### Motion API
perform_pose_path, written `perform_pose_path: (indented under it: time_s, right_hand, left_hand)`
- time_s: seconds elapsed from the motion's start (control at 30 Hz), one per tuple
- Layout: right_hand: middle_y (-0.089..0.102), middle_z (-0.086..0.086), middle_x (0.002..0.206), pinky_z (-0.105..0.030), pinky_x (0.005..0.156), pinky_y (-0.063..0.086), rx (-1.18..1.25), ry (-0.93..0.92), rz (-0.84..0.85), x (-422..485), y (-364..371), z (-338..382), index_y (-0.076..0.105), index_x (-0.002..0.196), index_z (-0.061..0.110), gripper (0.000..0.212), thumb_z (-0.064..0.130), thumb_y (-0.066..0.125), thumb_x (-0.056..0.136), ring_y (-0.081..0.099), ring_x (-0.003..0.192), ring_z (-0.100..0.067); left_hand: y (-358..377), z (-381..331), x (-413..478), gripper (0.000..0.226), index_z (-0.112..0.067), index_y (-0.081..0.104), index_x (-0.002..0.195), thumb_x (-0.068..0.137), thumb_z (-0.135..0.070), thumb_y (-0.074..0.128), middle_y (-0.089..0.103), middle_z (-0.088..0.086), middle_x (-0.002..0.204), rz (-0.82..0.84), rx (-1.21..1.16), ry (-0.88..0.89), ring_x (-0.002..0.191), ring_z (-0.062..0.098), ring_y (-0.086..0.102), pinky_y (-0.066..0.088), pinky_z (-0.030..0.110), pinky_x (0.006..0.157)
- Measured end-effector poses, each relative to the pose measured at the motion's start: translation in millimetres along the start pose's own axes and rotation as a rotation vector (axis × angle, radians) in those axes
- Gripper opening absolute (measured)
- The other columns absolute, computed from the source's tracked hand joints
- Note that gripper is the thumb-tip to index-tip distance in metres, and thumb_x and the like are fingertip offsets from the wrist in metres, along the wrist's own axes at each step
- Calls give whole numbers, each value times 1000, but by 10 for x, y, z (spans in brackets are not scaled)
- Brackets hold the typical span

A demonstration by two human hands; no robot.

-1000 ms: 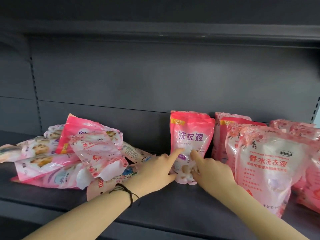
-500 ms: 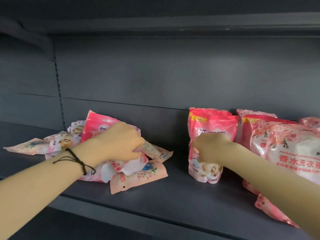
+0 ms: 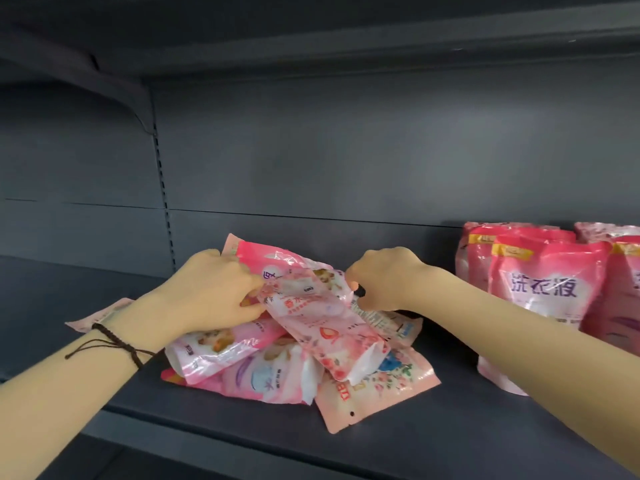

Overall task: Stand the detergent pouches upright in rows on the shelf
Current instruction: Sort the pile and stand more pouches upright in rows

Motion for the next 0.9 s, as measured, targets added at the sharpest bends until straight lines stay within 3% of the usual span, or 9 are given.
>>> perform_pose_path:
  time_s: [0.13, 0.3, 0.43, 0.6, 0.77, 0.83, 0.9]
  right_hand:
    - [63, -3, 105, -24, 54, 35, 69, 28, -6, 338, -55, 166, 61, 111, 19, 25, 29, 52, 90, 63, 92, -25]
    - [63, -1, 109, -32, 71, 50, 198, 11, 16, 657, -21, 277, 60, 115, 23, 28, 33, 53, 90, 62, 97, -25]
    - [62, 3, 106, -36, 77, 53, 330, 26, 34, 885, 85, 257, 60, 110, 27, 23, 36, 52, 90, 60, 96, -22]
    - [61, 5, 104, -37, 78, 53, 497, 38, 69, 1040, 283, 156, 59, 106, 28, 21, 38, 51, 89, 59, 95, -20]
    - [63, 2, 103, -41, 86, 53, 716, 105, 38, 1045, 466, 110, 63, 105, 19, 25, 32, 51, 87, 61, 97, -21]
    - [65, -1, 103, -38, 83, 54, 868, 171, 7, 1019, 506, 79, 61, 110, 14, 30, 33, 53, 88, 63, 94, -23]
    - [65, -2, 105, -29, 73, 53, 1069, 255, -15, 981, 535, 38, 53, 117, 19, 36, 40, 56, 87, 64, 87, -18]
  left_hand:
    - [224, 174, 86, 42, -29, 60, 90, 90, -61, 33, 63, -10, 85, -45, -63, -55, 89, 11, 56, 37, 28, 71]
    - [431, 201, 228, 48, -24, 59, 83, 91, -61, 30, 61, -7, 79, -34, -201, -178, 83, 15, 57, 48, 32, 77]
    - [616, 157, 375, 51, -19, 53, 71, 91, -61, 32, 59, -5, 68, 18, -373, -273, 67, 15, 59, 50, 31, 60]
    - [862, 147, 579, 46, -19, 42, 54, 90, -46, 55, 34, -8, 46, 216, -837, -389, 45, 13, 34, 28, 27, 47]
    - [860, 120, 639, 29, -21, 50, 65, 83, -32, 70, 41, -9, 58, 177, -1002, -459, 54, 11, 38, 26, 29, 51]
    - [779, 113, 648, 21, -22, 55, 70, 84, -26, 71, 47, -7, 64, 106, -1056, -425, 58, 12, 46, 37, 32, 56]
    - [659, 103, 654, 11, -16, 62, 79, 85, -20, 71, 57, -7, 72, 24, -1132, -377, 68, 15, 59, 49, 36, 71]
Point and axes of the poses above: each hand's wrist, its own x-axis towards the middle knuckle, its own y-axis out of the palm, z = x × y, the point moved 2 cm from there along x, towards the middle knuckle
